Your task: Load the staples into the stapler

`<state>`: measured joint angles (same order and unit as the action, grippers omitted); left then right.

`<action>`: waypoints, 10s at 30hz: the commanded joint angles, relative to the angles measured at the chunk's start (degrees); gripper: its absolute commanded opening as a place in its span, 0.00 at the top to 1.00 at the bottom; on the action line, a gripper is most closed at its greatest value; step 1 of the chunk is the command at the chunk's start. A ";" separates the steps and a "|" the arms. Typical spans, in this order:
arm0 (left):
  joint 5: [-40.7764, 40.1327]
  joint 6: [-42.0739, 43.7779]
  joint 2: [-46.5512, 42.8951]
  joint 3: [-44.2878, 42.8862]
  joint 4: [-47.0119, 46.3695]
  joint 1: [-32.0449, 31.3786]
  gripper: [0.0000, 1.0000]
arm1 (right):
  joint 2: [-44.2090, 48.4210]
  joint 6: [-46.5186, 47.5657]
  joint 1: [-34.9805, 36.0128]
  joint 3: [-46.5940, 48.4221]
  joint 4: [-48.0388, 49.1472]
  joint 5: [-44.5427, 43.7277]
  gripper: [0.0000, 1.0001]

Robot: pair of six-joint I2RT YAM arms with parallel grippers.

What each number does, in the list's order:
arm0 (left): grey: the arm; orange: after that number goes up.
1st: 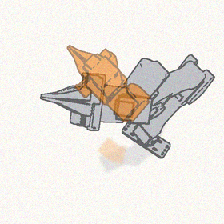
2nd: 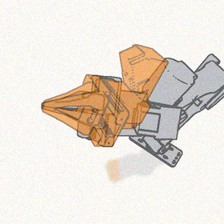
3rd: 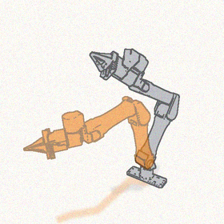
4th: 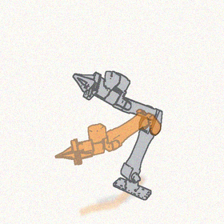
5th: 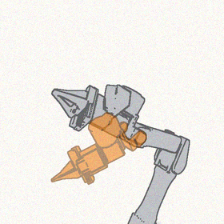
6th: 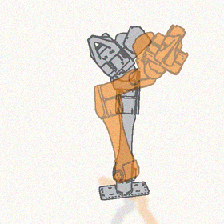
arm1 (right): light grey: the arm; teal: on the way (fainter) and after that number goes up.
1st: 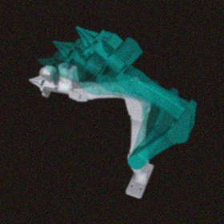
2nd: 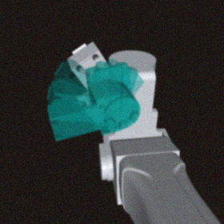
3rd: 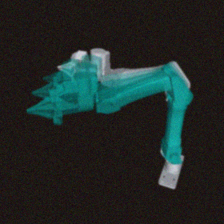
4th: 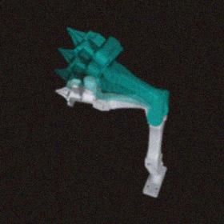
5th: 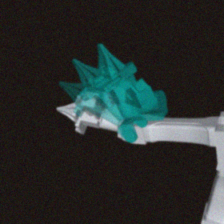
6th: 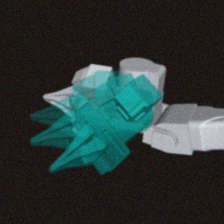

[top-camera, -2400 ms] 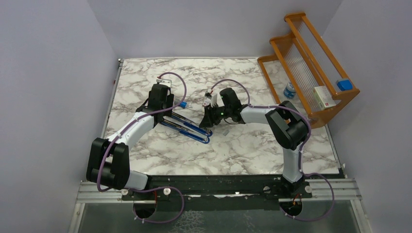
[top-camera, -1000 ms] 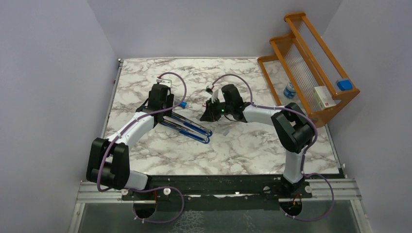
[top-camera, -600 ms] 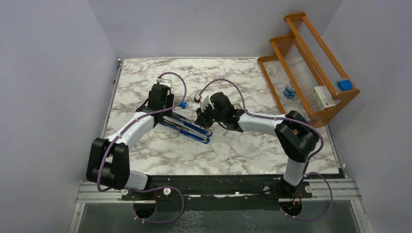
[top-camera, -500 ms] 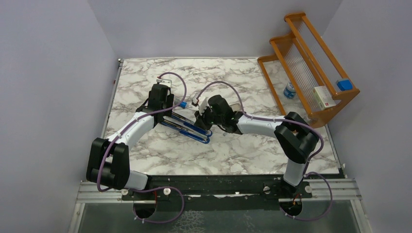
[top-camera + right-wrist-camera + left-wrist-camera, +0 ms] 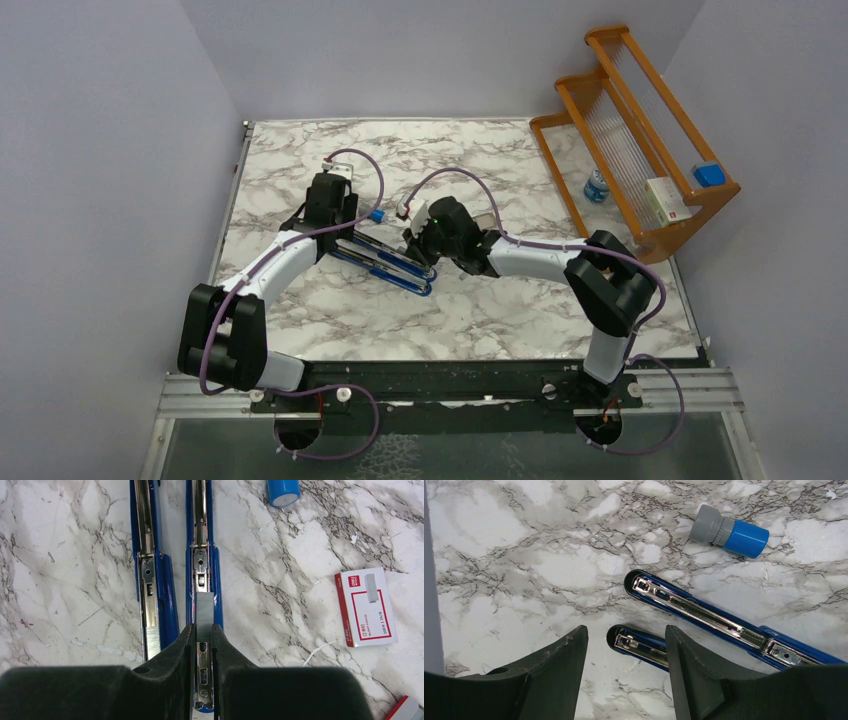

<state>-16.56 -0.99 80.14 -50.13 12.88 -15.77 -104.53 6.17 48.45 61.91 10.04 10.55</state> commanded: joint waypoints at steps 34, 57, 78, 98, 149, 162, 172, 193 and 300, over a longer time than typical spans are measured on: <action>-0.58 0.29 -1.21 -1.07 -1.10 -0.14 0.39 | -2.12 0.16 0.60 1.81 -3.98 -0.41 0.84; -0.57 0.29 -1.08 -1.10 -1.04 -0.14 0.39 | -3.14 0.45 0.60 3.39 -6.37 -2.53 0.84; -0.51 0.36 -1.08 -1.05 -1.03 -0.11 0.39 | -3.33 2.76 0.60 4.36 -9.37 -4.70 0.83; -0.41 0.38 -1.17 -1.03 -1.10 -0.14 0.39 | -2.34 7.12 1.78 3.82 -9.87 -8.79 0.83; -0.49 0.37 -1.24 -1.03 -1.11 -0.14 0.39 | 1.22 -1.93 -0.27 1.81 -2.56 -4.71 0.62; -0.49 0.29 -1.31 -0.94 -1.19 -0.14 0.39 | -6.02 -3.48 -1.89 7.22 -1.56 1.12 0.62; -0.49 0.30 -1.37 -0.94 -1.20 -0.14 0.39 | -8.19 -3.37 -1.86 7.92 -2.13 1.68 0.61; -0.58 0.37 -1.24 -1.02 -1.19 -0.14 0.39 | -2.71 -0.67 -1.86 2.85 -10.42 -2.09 0.61; -7.53 2.44 -12.02 2.16 -4.47 -12.44 0.38 | 9.02 -33.61 -0.66 -12.72 -15.76 -26.32 0.79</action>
<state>-22.63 1.15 67.90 -48.29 9.76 -27.88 -95.66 -29.89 47.57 49.58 -6.90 -17.61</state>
